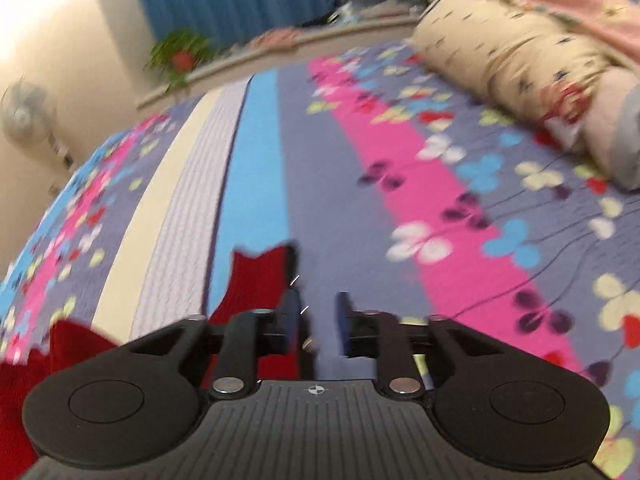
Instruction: Fold small clothes
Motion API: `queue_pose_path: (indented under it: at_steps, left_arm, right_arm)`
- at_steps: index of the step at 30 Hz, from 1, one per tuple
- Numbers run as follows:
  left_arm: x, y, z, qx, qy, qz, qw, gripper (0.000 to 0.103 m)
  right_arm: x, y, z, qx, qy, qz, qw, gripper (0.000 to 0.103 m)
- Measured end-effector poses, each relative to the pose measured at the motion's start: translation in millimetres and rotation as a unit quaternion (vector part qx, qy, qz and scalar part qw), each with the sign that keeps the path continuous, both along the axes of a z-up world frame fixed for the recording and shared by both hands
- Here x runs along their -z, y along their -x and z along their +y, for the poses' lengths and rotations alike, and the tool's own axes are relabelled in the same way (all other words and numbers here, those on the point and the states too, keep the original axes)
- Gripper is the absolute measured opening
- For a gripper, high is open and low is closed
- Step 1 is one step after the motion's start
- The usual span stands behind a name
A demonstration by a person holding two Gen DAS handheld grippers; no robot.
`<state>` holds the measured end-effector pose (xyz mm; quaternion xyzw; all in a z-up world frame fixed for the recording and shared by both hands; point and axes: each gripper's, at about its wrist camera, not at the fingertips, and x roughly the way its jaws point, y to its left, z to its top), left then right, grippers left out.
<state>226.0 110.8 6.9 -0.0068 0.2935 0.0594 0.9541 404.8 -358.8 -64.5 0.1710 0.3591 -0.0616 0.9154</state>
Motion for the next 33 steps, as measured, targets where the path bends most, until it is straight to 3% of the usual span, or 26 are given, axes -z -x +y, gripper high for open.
queue_pose_path:
  at_steps: [3,7,8,10,11,13,14,15,18,21,23,26,28,29,32,33]
  left_arm:
    - [-1.0,-0.6,2.3,-0.001,0.006,0.000,1.0000,0.083]
    - [-2.0,0.5,4.2,0.002,0.009,-0.001,1.0000,0.083]
    - [-2.2,1.0,4.4,0.002,0.009,-0.001,1.0000,0.083]
    - [-2.2,1.0,4.5,0.002,0.010,-0.001,1.0000,0.083]
    - [-2.2,1.1,4.8,0.001,0.012,0.000,0.9999,0.083]
    - [-3.2,2.1,5.6,0.002,0.019,0.000,0.9998,0.083]
    - [-3.9,1.9,6.3,0.003,0.022,0.000,0.9998,0.083]
    - [-4.2,2.1,6.4,0.004,0.023,0.001,0.9997,0.083]
    - [-2.1,2.5,2.6,0.009,0.015,0.004,0.9998,0.083]
    - [-0.6,2.3,-0.3,0.013,0.008,0.005,0.9999,0.083]
    - [0.1,1.0,-0.1,0.009,0.007,0.006,0.9999,0.083]
    - [0.7,-0.1,-2.3,0.009,0.002,0.004,0.9999,0.083]
    - [2.3,-0.6,-4.4,0.012,-0.003,0.006,0.9999,0.083]
    - [2.9,-1.1,-5.2,0.013,-0.004,0.008,0.9999,0.083]
    - [4.5,-1.9,-6.2,0.015,-0.007,0.008,0.9998,0.083]
    - [5.0,-2.2,-6.1,0.014,-0.007,0.008,0.9998,0.083]
  right_arm:
    - [6.2,-12.7,34.4,-0.031,-0.003,0.004,0.999,0.046]
    - [23.1,-40.5,84.6,-0.074,0.019,0.048,0.996,0.053]
    - [28.9,-47.4,95.9,-0.082,0.038,0.068,0.994,0.058]
    - [42.8,-57.6,118.1,-0.068,0.121,0.118,0.983,0.057]
    - [46.3,-58.8,123.9,-0.064,0.144,0.120,0.980,0.057]
    - [44.8,-58.2,133.7,-0.067,0.171,0.110,0.977,0.038]
    - [41.3,-57.4,136.5,-0.070,0.181,0.105,0.975,0.015]
    - [34.7,-55.7,136.5,-0.071,0.182,0.095,0.976,0.012]
    - [-1.6,-49.5,107.6,-0.034,0.146,0.038,0.988,0.011]
    - [-49.1,-28.6,55.5,0.025,0.082,-0.060,0.994,0.010]
    - [-77.2,-3.0,8.9,0.069,0.050,-0.137,0.987,0.010]
    - [-89.3,41.2,-69.6,0.146,0.017,-0.237,0.960,0.010]
    - [-69.9,58.2,-116.3,0.191,-0.011,-0.232,0.954,0.009]
    - [-51.6,62.3,-138.0,0.212,-0.032,-0.205,0.955,0.009]
    - [31.1,65.7,-187.6,0.250,-0.114,-0.045,0.960,0.011]
    - [47.5,71.1,-192.9,0.264,-0.116,-0.021,0.957,0.012]
